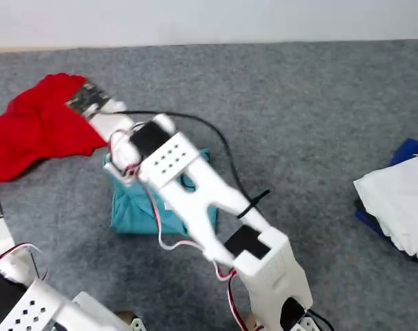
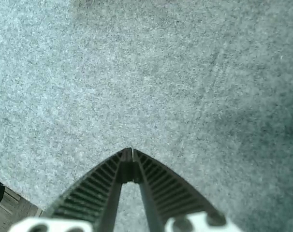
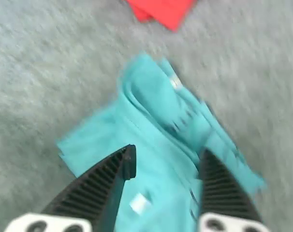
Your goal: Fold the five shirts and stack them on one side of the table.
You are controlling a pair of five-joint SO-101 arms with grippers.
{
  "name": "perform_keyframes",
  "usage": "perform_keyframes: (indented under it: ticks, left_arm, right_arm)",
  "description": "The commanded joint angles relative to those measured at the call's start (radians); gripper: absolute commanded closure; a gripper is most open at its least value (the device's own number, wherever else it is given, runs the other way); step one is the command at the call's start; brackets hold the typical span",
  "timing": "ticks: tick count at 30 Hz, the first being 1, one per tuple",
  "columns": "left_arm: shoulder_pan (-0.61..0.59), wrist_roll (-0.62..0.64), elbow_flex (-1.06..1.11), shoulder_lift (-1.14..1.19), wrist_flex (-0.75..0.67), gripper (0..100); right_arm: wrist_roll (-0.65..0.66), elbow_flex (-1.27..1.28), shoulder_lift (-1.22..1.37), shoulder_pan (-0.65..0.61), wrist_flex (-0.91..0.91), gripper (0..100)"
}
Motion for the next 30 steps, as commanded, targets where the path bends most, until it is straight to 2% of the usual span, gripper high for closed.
perform_keyframes:
  ticks: [1,5,9,14,18,25,28,30]
  left_arm:
    - [-0.006,0.008,-0.010,-0.012,0.005,99]
    - [-0.006,0.008,-0.010,-0.012,0.005,99]
    - [-0.005,0.008,-0.008,-0.012,0.005,99]
    - [-0.005,0.008,-0.008,-0.012,0.005,99]
    - [-0.006,0.008,-0.008,-0.012,0.005,99]
    - [-0.006,0.009,-0.008,-0.012,0.005,99]
    - [-0.006,0.009,-0.008,-0.012,0.005,99]
    - [-0.006,0.009,-0.008,-0.012,0.005,99]
  right_arm:
    - [0.005,-0.057,0.016,0.110,0.093,99.1]
    - [0.060,-0.055,0.096,0.199,0.173,99.2]
    - [0.061,-0.060,0.174,0.216,0.173,98.8]
    - [0.061,-0.060,0.255,0.136,0.120,98.8]
    - [0.060,-0.066,0.274,0.021,0.111,98.8]
    - [0.061,-0.249,0.142,-0.166,0.234,98.8]
    - [0.061,-0.328,0.096,-0.174,0.297,98.8]
    - [0.061,-0.342,0.074,-0.127,0.300,98.8]
